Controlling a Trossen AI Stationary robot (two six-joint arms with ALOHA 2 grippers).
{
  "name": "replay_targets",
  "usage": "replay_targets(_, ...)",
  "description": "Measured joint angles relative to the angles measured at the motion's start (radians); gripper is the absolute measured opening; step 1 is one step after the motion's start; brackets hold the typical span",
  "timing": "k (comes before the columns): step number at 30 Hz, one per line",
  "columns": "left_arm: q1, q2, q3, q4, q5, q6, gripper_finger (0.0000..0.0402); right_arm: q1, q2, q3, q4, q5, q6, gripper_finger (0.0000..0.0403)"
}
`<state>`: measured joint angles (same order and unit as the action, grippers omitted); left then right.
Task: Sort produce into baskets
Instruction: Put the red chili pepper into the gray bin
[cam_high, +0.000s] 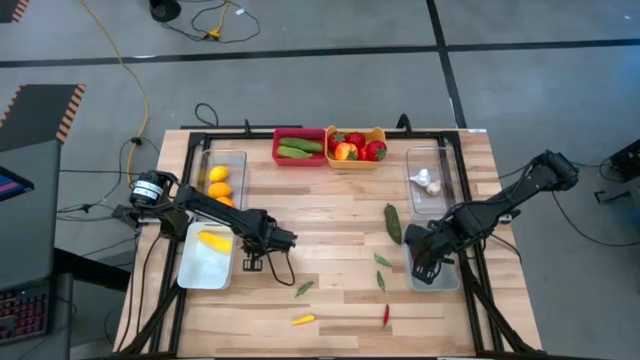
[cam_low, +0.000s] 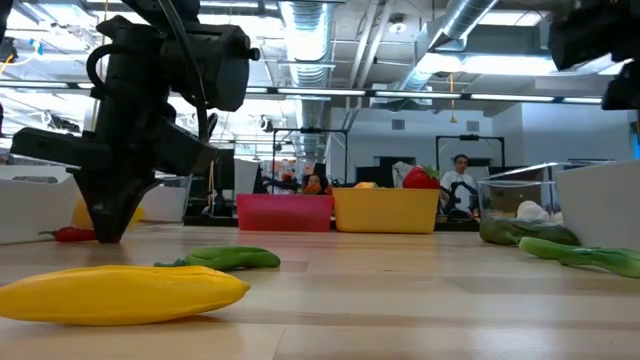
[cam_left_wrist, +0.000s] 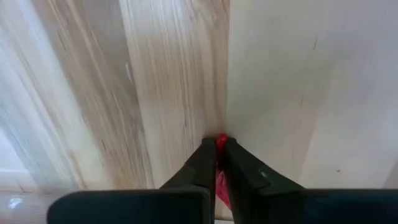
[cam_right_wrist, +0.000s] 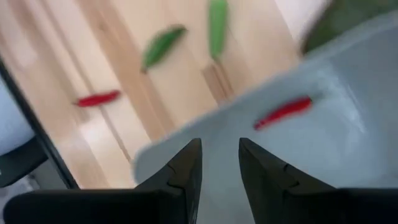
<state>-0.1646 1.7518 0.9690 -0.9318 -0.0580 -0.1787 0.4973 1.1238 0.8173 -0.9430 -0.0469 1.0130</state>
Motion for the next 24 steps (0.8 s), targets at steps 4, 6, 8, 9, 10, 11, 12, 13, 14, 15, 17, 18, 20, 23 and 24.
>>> replay_targets(4, 0.002, 0.006, 0.05, -0.001, -0.017, 0.023, 0.0008, 0.0, -0.001, 0.0, 0.095, 0.058, -0.075, 0.0134)
replay_targets(6, 0.005, 0.004, 0.086, 0.006, -0.022, 0.028, 0.0008, 0.0, -0.001, 0.0, 0.146, 0.099, -0.114, 0.0134)
replay_targets(8, 0.008, 0.004, 0.121, 0.001, -0.029, 0.029, 0.0008, 0.0, -0.001, 0.0, 0.207, 0.155, -0.165, 0.0134)
replay_targets(9, 0.011, 0.004, 0.144, 0.012, -0.032, 0.035, 0.0008, 0.0, -0.001, 0.0, 0.236, 0.185, -0.196, 0.0134)
replay_targets(10, 0.015, 0.004, 0.168, 0.024, -0.036, 0.043, 0.0008, 0.0, -0.001, 0.0, 0.266, 0.214, -0.224, 0.0134)
replay_targets(11, 0.019, 0.004, 0.189, 0.034, -0.042, 0.055, 0.0008, 0.0, -0.001, 0.0, 0.295, 0.239, -0.251, 0.0134)
replay_targets(12, 0.022, 0.004, 0.21, 0.044, -0.049, 0.062, 0.0008, 0.0, 0.0, 0.0, 0.322, 0.27, -0.28, 0.0134)
replay_targets(13, 0.025, 0.004, 0.232, 0.06, -0.057, 0.063, 0.0008, 0.0, 0.002, 0.0, 0.346, 0.298, -0.308, 0.0134)
replay_targets(14, 0.029, 0.004, 0.253, 0.09, -0.063, 0.064, 0.0008, 0.0, 0.003, 0.0, 0.37, 0.322, -0.339, 0.0134)
replay_targets(15, 0.033, 0.003, 0.273, 0.126, -0.066, 0.07, 0.0009, 0.0, 0.004, 0.0, 0.389, 0.346, -0.373, 0.0134)
replay_targets(17, 0.039, 0.002, 0.304, 0.213, -0.067, 0.087, 0.0009, -0.005, 0.009, 0.0, 0.425, 0.382, -0.437, 0.0134)
replay_targets(18, 0.041, 0.002, 0.318, 0.26, -0.068, 0.096, 0.0009, -0.009, 0.01, 0.0, 0.441, 0.397, -0.463, 0.0134)
replay_targets(20, 0.042, 0.002, 0.342, 0.365, -0.064, 0.119, 0.0009, -0.017, 0.01, 0.0, 0.46, 0.41, -0.495, 0.0134)
replay_targets(23, 0.041, 0.002, 0.356, 0.551, -0.057, 0.161, 0.0009, -0.04, 0.01, 0.0, 0.491, 0.417, -0.498, 0.0134)
replay_targets(24, 0.041, 0.002, 0.357, 0.604, -0.055, 0.173, 0.0009, -0.046, 0.01, 0.0, 0.495, 0.417, -0.499, 0.0134)
